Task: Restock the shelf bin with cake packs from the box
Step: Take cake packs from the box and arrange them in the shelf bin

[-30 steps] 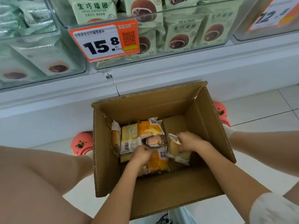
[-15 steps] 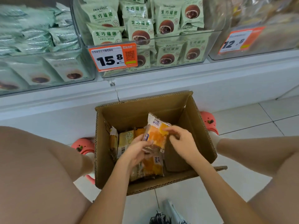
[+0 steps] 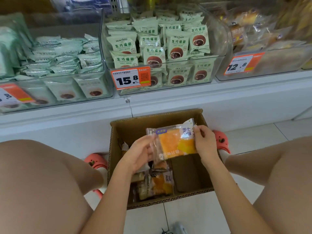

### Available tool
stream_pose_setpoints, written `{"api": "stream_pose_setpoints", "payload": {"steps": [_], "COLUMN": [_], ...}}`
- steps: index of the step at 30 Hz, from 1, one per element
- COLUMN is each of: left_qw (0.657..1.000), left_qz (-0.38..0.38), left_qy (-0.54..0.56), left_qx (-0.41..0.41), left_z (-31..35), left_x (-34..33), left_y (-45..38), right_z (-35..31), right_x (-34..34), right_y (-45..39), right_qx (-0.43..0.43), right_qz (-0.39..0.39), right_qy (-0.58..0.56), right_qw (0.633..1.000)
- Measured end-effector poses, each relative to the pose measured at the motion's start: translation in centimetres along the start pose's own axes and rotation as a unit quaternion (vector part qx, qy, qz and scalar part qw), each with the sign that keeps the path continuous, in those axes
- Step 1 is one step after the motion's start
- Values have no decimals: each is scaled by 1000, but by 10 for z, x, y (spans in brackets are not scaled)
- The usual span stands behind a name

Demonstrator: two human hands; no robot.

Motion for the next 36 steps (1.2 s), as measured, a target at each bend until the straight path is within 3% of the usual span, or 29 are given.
{"api": "stream_pose_setpoints", "payload": {"steps": [4,8,11,14,16,17,19,21,23,28,32,36], "left_qw": [991,975,960,927,866,809,639,471,376,275,245,222], "left_qz": [92,148,144,152,193,226,282,289,281,332,352,364], "left_qy": [-41,-57,-86,-149,-227,-285,-432,-571,-647,-701,-686,-673], "left_qx": [-87,-159,-223,-308,-403,-461,-570,-607,-601,-569,-587,-604], "left_z": [47,106,168,251,317,351,408,444,469,491,489,487], "left_x": [6,2,-19,-53,-78,-92,-132,-173,-196,-204,-202,-204], "left_y": [17,38,52,67,89,104,135,132,105,63,63,68], "right_z": [-29,-67,-125,-203,-263,-295,-356,-411,-459,-531,-569,-579], "right_x": [-8,-18,-18,10,47,69,113,152,176,182,153,114], "right_y": [7,4,-3,-19,-35,-43,-59,-79,-99,-166,-222,-274], "right_qx": [1,-22,19,90,149,182,240,286,314,314,306,263], "right_qz": [-21,-91,-140,-132,-85,-59,-3,54,87,145,150,68], "right_qy": [-108,-174,-174,-207,-224,-231,-238,-238,-215,-135,-78,-90], "right_qw": [994,980,975,965,959,954,941,927,921,928,937,958]}}
Point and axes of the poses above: each hand's wrist, its own y-axis away from the middle knuckle, its own x-axis out of the back of the hand, z = x × y, the point moved 10 cm from there along -y, towards the middle knuckle, and after that the axes turned 2 degrees about y, right-handed, at the moved point
